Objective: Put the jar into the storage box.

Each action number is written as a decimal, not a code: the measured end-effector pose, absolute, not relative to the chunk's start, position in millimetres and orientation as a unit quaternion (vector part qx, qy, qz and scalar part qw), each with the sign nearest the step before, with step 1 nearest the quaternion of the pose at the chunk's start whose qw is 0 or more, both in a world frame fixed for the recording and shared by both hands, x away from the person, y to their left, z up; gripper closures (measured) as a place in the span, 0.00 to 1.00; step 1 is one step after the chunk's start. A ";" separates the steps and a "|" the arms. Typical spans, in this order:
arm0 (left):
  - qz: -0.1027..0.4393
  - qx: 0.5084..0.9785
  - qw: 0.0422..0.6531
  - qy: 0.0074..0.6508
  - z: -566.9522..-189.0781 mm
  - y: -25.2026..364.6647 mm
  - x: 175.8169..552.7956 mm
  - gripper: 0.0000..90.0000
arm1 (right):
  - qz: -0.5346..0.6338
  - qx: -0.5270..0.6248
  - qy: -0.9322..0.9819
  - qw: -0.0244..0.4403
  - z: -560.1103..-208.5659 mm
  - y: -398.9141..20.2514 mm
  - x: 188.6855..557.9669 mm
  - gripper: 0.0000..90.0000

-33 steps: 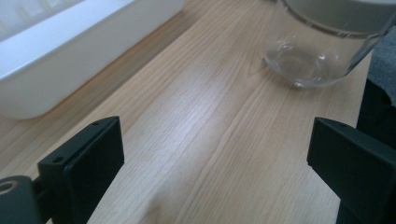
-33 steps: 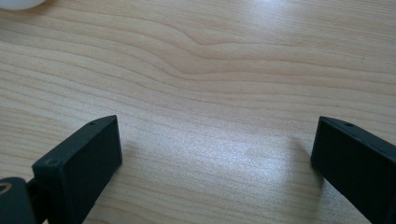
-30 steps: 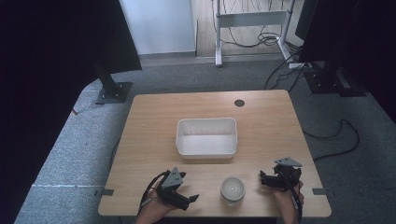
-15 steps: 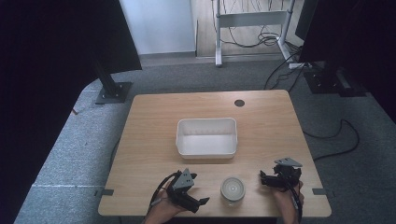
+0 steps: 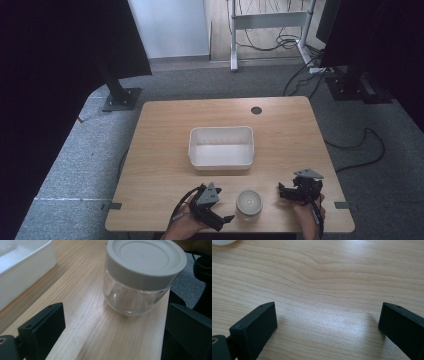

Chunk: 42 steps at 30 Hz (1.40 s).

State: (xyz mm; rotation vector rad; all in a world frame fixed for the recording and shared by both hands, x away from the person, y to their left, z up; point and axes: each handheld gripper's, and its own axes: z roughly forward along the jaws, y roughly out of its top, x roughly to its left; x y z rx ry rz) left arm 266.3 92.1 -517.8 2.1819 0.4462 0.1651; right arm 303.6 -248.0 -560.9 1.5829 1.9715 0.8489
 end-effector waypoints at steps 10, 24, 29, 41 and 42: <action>0.058 0.881 0.438 0.172 -523.3 72.9 266.8 0.02 | 0.309 0.576 0.719 0.235 -560.9 -248.0 303.6 0.01; 0.048 0.884 0.436 0.161 -531.0 51.7 268.5 0.02 | 0.309 0.576 0.719 0.235 -560.9 -247.9 303.6 0.01; 0.049 0.886 0.434 0.158 -533.2 45.3 268.9 0.02 | 0.309 0.576 0.719 0.235 -560.9 -248.0 303.7 0.01; 0.062 0.889 0.428 0.152 -536.3 26.0 270.6 0.05 | 0.309 0.576 0.719 0.235 -560.9 -248.0 303.7 0.01; 0.062 0.889 0.428 0.152 -536.3 26.0 270.6 0.05 | 0.309 0.576 0.719 0.235 -560.9 -248.0 303.7 0.01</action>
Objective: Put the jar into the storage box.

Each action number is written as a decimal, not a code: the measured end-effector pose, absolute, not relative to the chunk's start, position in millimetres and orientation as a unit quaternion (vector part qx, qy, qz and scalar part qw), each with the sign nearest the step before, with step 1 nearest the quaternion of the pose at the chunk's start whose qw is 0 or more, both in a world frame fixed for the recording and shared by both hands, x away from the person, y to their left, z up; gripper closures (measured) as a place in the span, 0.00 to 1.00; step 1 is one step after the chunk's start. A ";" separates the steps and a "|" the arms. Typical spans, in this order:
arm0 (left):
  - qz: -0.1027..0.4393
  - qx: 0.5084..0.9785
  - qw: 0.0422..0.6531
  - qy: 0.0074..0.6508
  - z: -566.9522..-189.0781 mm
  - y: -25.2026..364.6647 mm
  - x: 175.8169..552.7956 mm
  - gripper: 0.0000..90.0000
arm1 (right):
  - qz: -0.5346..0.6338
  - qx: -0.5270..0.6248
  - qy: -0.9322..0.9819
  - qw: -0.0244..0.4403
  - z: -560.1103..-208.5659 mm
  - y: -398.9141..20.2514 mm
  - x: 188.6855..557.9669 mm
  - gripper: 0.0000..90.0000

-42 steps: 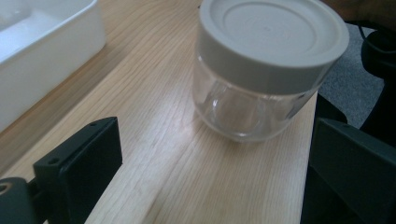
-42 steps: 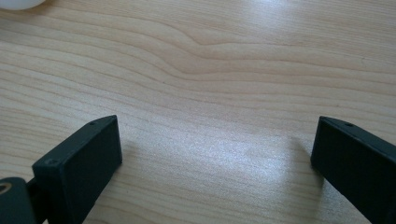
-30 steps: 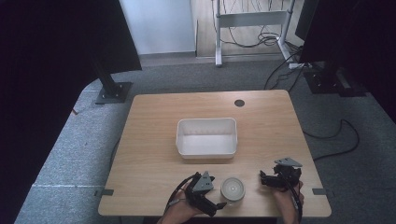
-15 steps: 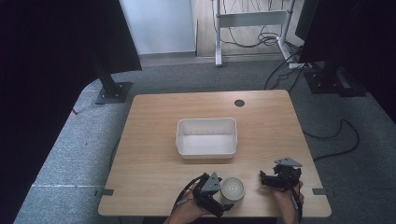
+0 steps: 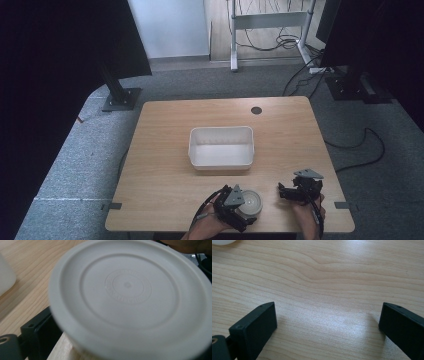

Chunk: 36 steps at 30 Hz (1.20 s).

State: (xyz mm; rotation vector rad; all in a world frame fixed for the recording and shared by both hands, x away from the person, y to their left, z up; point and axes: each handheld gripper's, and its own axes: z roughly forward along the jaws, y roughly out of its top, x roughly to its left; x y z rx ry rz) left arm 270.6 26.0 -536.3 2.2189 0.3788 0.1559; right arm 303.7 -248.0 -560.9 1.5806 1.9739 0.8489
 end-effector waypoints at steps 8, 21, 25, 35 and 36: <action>0.075 0.892 0.421 0.143 -539.0 18.0 269.4 0.11 | 0.309 0.576 0.720 0.235 -560.9 -247.9 303.7 0.01; 0.086 0.892 0.416 0.155 -535.3 18.5 270.7 0.11 | 0.310 0.574 0.721 0.234 -560.9 -247.8 303.7 0.01; 0.087 0.889 0.418 0.167 -532.1 22.2 274.9 0.11 | 0.310 0.573 0.721 0.234 -560.9 -247.7 303.7 0.01; 0.103 0.884 0.421 0.174 -520.7 31.6 283.1 0.11 | 0.310 0.573 0.722 0.234 -560.9 -247.7 303.7 0.01; 0.104 0.884 0.421 0.175 -519.8 32.4 283.8 0.11 | 0.310 0.573 0.722 0.234 -560.9 -247.7 303.7 0.01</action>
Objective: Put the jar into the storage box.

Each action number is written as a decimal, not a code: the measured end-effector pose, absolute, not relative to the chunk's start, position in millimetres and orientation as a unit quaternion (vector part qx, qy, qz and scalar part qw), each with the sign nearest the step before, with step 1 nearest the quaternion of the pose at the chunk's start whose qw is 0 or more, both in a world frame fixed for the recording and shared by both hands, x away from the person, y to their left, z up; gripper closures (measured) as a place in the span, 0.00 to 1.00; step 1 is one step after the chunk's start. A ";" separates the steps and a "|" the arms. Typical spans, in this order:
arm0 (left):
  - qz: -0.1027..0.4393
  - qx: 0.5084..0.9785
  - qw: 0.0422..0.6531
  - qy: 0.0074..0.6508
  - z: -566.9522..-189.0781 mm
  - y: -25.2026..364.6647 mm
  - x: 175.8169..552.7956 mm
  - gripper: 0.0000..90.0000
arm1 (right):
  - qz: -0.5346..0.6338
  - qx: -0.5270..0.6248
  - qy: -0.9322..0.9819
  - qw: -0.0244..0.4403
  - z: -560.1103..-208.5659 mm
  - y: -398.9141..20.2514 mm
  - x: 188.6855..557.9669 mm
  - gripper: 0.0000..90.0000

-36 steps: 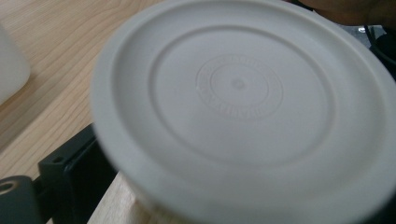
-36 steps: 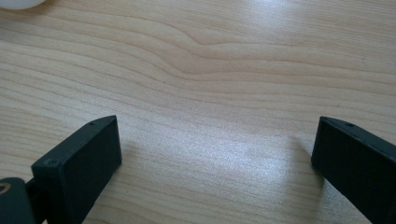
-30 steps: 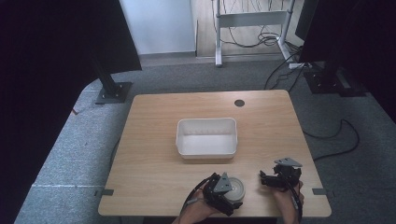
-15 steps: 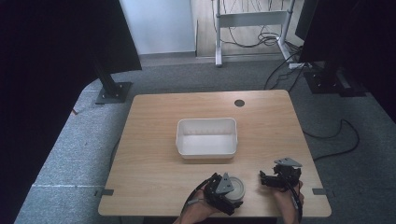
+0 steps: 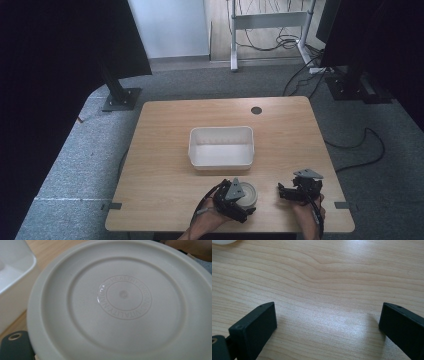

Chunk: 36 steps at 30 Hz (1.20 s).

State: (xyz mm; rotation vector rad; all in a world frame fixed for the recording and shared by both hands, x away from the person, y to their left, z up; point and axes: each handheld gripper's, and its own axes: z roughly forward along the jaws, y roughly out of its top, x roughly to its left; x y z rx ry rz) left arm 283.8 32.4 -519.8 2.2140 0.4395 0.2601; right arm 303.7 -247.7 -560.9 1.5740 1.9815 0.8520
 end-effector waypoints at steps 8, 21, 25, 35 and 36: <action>0.114 0.881 0.421 0.182 -512.7 39.6 290.4 0.11 | 0.310 0.573 0.722 0.234 -560.9 -247.7 303.7 0.01; 0.131 0.875 0.422 0.198 -497.8 54.0 305.7 0.11 | 0.310 0.573 0.722 0.234 -560.9 -247.7 303.7 0.01; 0.137 0.874 0.420 0.204 -493.8 58.6 312.4 0.11 | 0.310 0.573 0.722 0.234 -560.9 -247.7 303.7 0.01; 0.150 0.866 0.421 0.225 -488.2 70.8 328.9 0.11 | 0.310 0.573 0.722 0.234 -560.9 -247.7 303.7 0.01; 0.152 0.865 0.421 0.228 -488.2 72.2 330.4 0.11 | 0.310 0.573 0.722 0.234 -560.9 -247.7 303.7 0.01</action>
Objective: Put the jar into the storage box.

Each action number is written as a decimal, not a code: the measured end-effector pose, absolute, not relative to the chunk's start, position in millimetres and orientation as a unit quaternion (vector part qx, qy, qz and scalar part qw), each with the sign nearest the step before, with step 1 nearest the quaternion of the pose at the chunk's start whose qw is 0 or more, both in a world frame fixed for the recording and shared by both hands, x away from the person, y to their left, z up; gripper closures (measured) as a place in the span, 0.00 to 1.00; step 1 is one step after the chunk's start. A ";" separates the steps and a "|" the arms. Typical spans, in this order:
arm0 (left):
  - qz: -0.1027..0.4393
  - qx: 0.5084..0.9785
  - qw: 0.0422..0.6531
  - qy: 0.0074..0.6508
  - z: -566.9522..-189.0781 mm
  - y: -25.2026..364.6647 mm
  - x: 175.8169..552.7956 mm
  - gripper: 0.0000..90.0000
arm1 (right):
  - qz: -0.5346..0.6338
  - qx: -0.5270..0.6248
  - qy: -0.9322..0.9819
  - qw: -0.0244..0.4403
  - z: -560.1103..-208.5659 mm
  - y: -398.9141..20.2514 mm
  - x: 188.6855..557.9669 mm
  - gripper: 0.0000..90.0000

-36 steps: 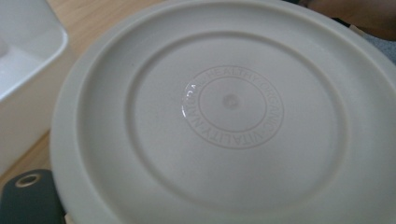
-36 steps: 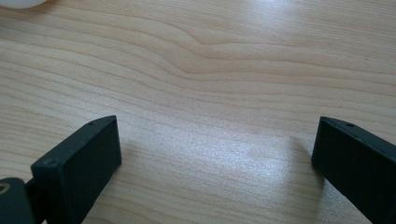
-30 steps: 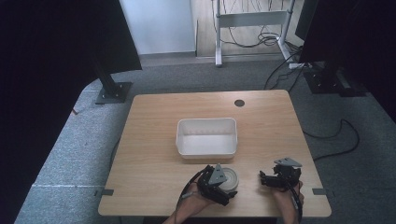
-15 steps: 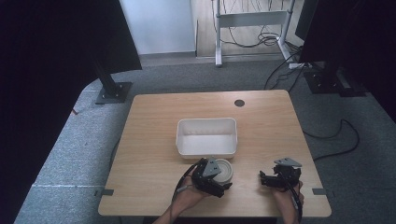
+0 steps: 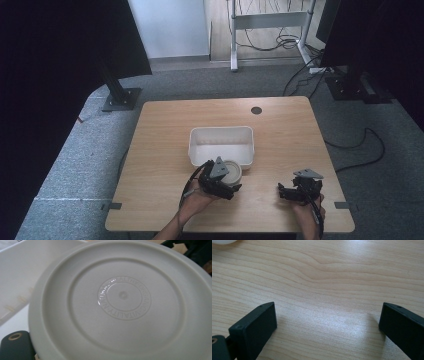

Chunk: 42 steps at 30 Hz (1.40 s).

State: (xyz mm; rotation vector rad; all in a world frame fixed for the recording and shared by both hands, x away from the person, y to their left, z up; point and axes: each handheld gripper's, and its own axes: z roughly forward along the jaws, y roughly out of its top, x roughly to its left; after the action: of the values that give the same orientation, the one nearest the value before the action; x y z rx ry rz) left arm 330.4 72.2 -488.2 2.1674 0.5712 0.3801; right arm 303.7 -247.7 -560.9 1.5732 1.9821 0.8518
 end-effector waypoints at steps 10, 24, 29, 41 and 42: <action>0.164 0.861 0.416 0.243 -487.1 82.2 344.2 0.11 | 0.310 0.573 0.722 0.234 -560.9 -247.7 303.7 0.01; 0.180 0.853 0.416 0.258 -480.1 90.1 363.0 0.11 | 0.310 0.573 0.722 0.234 -560.9 -247.6 303.7 0.01; 0.185 0.850 0.416 0.264 -479.8 90.8 370.6 0.11 | 0.310 0.573 0.722 0.234 -560.9 -247.7 303.7 0.01; 0.201 0.843 0.412 0.283 -484.2 92.5 389.1 0.11 | 0.310 0.573 0.722 0.233 -560.9 -247.6 303.6 0.01; 0.202 0.841 0.413 0.284 -484.5 92.6 390.1 0.11 | 0.310 0.573 0.722 0.233 -560.9 -247.6 303.6 0.01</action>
State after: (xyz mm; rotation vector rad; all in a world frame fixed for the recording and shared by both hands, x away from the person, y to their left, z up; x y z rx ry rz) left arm 390.1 92.6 -484.5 2.1158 0.7153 0.5078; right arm 303.6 -247.6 -560.9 1.5739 1.9821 0.8518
